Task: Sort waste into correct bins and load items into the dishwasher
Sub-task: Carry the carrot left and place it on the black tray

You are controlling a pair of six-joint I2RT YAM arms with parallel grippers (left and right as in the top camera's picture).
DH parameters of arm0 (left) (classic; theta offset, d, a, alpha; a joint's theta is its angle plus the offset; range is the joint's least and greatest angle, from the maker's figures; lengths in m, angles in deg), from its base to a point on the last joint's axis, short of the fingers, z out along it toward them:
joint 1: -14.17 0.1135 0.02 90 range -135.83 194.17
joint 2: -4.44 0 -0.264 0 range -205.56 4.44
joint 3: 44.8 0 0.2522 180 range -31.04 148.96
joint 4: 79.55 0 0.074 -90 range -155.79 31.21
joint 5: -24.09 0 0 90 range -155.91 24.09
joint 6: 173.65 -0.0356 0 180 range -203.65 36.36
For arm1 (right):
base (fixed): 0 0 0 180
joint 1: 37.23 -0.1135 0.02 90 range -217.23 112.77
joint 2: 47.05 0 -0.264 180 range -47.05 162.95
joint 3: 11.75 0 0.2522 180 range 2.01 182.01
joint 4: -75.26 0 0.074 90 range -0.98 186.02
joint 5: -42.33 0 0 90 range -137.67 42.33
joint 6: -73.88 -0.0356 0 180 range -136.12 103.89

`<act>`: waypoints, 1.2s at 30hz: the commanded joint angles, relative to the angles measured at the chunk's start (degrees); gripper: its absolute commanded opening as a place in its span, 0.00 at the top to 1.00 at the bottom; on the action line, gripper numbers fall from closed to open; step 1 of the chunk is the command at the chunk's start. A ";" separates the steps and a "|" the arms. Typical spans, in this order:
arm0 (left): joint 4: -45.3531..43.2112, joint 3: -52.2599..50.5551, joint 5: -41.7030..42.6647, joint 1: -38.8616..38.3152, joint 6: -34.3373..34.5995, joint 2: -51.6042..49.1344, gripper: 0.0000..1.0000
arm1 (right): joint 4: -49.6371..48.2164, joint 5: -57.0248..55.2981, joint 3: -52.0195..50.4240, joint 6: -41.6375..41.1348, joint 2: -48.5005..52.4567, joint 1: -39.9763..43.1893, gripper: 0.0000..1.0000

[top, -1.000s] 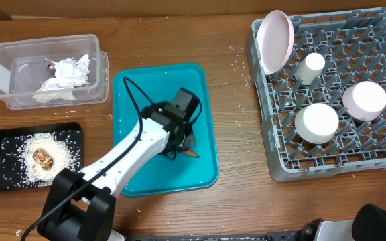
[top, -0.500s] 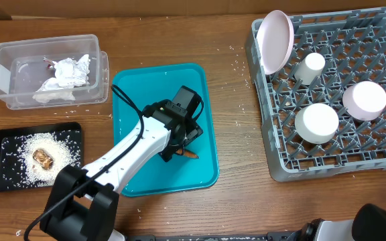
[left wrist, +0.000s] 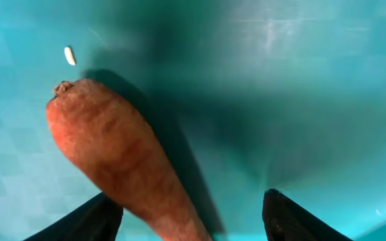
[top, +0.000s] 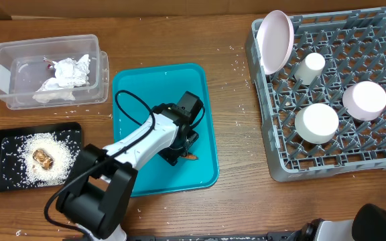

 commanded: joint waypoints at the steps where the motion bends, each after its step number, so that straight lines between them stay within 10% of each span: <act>1: -0.11 -0.33 -0.07 0.57 1.92 -2.78 0.35 | -0.15 -0.59 0.98 -0.46 -0.04 0.11 0.00; 8: -0.13 -0.31 -4.31 0.61 0.63 -3.80 0.51 | -0.15 -0.61 0.98 -0.46 -0.04 0.11 0.00; 16: 0.00 -0.28 -6.45 2.60 -6.97 -3.78 0.94 | -0.17 -0.59 0.98 -0.46 -0.04 0.11 0.00; 36: 14.78 11.34 -8.07 26.40 -13.16 10.08 0.94 | -0.15 -0.61 0.98 -0.46 -0.04 0.11 0.00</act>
